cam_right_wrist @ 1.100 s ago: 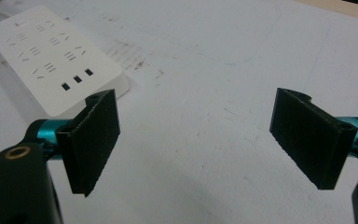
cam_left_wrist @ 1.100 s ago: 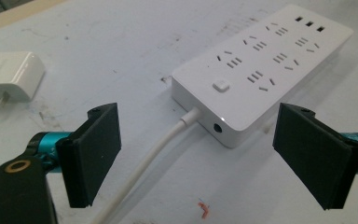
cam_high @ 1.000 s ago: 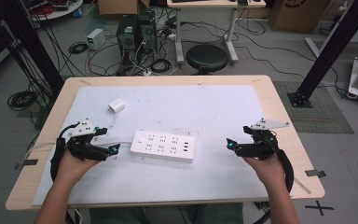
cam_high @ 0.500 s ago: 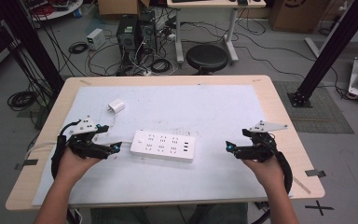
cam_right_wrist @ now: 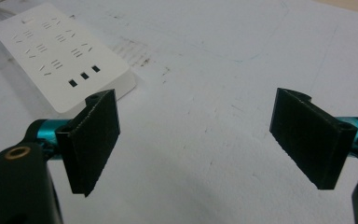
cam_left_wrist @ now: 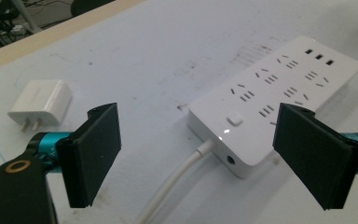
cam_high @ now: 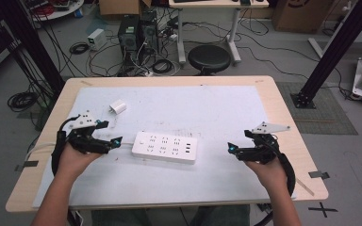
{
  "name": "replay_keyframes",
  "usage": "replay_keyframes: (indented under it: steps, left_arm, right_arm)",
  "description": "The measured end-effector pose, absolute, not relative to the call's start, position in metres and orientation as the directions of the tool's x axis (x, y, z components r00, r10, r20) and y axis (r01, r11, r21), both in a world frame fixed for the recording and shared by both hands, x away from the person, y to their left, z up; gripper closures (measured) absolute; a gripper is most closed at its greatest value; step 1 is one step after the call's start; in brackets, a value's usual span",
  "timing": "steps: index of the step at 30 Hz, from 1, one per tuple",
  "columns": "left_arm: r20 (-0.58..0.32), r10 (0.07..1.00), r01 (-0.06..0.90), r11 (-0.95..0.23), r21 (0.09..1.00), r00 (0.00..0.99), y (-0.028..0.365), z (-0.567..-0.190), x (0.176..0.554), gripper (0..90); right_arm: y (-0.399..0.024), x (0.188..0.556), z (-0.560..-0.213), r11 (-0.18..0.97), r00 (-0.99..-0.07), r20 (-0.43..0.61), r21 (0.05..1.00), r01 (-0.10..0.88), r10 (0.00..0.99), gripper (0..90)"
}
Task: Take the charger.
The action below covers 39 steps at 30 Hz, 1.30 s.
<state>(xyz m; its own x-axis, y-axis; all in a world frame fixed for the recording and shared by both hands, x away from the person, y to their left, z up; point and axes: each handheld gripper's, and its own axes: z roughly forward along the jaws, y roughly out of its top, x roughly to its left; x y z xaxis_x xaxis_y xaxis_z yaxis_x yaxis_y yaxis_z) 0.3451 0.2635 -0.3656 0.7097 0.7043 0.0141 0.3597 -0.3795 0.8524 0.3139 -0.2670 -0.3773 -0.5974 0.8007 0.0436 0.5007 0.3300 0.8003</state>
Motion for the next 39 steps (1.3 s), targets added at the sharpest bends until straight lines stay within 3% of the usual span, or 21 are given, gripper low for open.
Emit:
replay_keyframes:
  steps: [6,19,26,39]
  left_arm:
    - [0.021,0.718,0.381,-0.394,0.836,0.696,0.267,-0.354,0.378,15.2]
    - [-0.019,0.780,0.497,-0.379,0.780,0.625,0.282,-0.372,0.446,15.2]
    - [0.021,0.760,0.486,-0.436,0.757,0.650,0.276,-0.368,0.471,15.2]
    - [-0.022,0.797,0.575,-0.416,0.705,0.604,0.285,-0.411,0.518,15.2]
  right_arm:
    - [-0.269,0.312,-0.375,0.320,-0.594,0.048,0.806,0.498,0.803,16.3]
    - [-0.271,0.307,-0.368,0.320,-0.583,0.039,0.805,0.499,0.811,16.3]
    - [-0.276,0.305,-0.368,0.314,-0.571,0.035,0.807,0.500,0.820,16.3]
    - [-0.265,0.300,-0.364,0.326,-0.575,0.018,0.810,0.488,0.818,16.3]
